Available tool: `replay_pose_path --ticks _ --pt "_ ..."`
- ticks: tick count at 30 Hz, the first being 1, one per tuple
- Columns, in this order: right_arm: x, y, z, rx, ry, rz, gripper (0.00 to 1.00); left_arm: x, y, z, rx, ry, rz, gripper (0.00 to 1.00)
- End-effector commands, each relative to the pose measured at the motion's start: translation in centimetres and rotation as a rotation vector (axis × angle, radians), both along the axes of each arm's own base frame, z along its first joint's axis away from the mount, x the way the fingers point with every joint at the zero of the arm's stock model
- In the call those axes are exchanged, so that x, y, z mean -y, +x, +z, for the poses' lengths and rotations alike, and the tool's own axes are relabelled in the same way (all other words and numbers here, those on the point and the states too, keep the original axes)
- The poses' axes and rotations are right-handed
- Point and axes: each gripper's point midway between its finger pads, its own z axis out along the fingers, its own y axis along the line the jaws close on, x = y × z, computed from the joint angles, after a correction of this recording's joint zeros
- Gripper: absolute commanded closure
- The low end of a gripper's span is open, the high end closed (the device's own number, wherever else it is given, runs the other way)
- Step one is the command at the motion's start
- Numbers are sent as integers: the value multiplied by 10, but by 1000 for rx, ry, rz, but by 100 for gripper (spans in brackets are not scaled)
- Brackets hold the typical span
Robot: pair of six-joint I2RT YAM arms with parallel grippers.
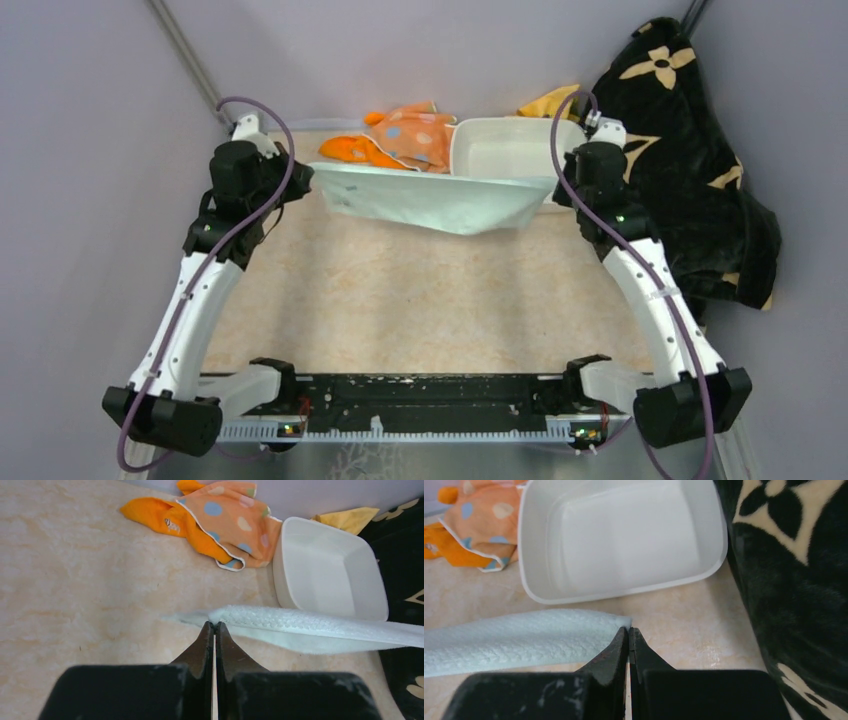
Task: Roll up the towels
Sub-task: Flatten out the towel at the center of the board.
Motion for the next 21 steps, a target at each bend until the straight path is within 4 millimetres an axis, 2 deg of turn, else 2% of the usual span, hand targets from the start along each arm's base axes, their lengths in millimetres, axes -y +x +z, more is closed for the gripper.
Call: replay_pose_path --ticks 1,3,5,7,10,15,18,21 --pt "14 -28 47 85 -38 -3 100 -9 -24 25 67 24 -7 100" --pt "10 -41 54 110 -28 35 100 -10 -38 25 79 16 -13 100" --pt "7 -56 55 123 -14 70 100 -11 -52 16 63 3 -22 100" --pt "2 -73 49 118 14 107 100 -8 -68 -3 18 -21 -41 100" --pt "-1 -99 30 41 50 131 100 -2 -97 -25 -60 -64 -86 100" --pt "2 -141 28 -44 82 130 100 -3 -143 -26 -110 -148 -80 100" --pt "-2 -153 19 -113 114 137 100 -1 -154 -33 -166 -163 -91 100" --pt "-4 -144 -3 -195 120 117 100 9 -145 -53 -238 -175 -126 100"
